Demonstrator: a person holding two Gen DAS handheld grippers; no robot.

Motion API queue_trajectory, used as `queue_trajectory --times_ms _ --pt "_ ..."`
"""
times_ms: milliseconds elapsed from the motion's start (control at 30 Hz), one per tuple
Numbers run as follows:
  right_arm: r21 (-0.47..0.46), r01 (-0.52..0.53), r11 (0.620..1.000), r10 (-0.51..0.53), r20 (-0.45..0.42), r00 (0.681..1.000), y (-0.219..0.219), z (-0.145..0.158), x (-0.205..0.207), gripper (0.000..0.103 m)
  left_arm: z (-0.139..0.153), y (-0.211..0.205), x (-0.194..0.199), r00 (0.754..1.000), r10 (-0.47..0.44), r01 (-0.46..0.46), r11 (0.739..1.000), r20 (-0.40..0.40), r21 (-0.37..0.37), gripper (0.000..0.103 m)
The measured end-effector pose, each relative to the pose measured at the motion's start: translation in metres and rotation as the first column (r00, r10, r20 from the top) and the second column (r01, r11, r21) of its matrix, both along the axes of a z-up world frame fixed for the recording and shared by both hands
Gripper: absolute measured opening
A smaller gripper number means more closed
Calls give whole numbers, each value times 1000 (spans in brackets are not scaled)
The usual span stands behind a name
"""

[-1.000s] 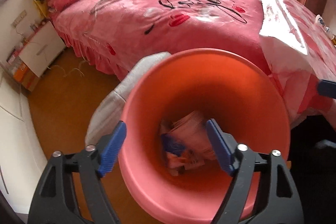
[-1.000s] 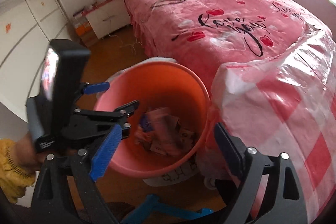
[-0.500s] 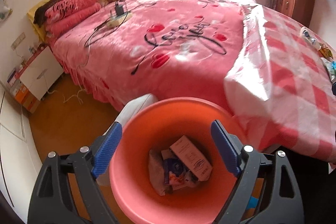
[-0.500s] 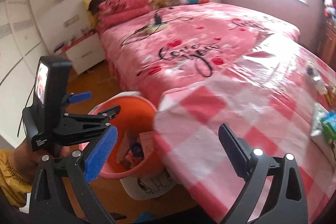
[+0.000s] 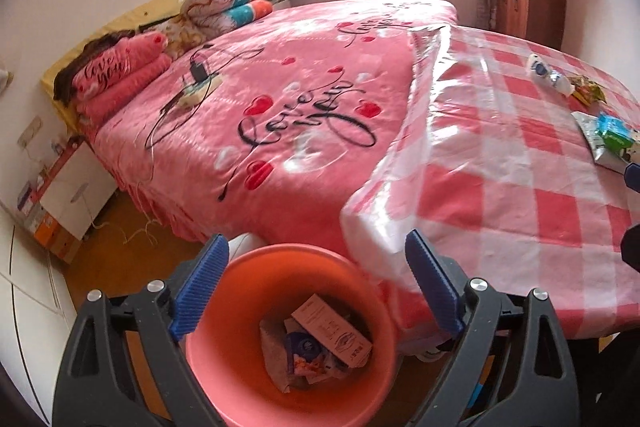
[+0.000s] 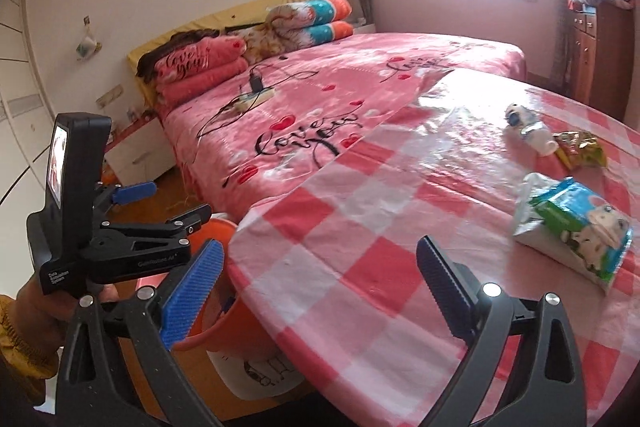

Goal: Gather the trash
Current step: 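Move both tools back over the remaining trash on the bed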

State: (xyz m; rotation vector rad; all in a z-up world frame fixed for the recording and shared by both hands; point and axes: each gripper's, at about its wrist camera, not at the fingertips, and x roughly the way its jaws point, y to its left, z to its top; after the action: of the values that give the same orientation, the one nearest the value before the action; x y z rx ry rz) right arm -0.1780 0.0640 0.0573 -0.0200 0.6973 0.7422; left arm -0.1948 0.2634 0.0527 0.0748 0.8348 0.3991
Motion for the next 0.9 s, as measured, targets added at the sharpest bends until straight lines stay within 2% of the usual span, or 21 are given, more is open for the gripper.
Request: queue_trajectory --times_ms 233,900 --pt "27 48 998 -49 45 998 -29 6 0 96 6 -32 12 999 -49 50 998 -2 31 90" --pt "132 177 975 -182 30 983 -102 10 16 96 12 -93 38 987 -157 158 987 -21 41 91"
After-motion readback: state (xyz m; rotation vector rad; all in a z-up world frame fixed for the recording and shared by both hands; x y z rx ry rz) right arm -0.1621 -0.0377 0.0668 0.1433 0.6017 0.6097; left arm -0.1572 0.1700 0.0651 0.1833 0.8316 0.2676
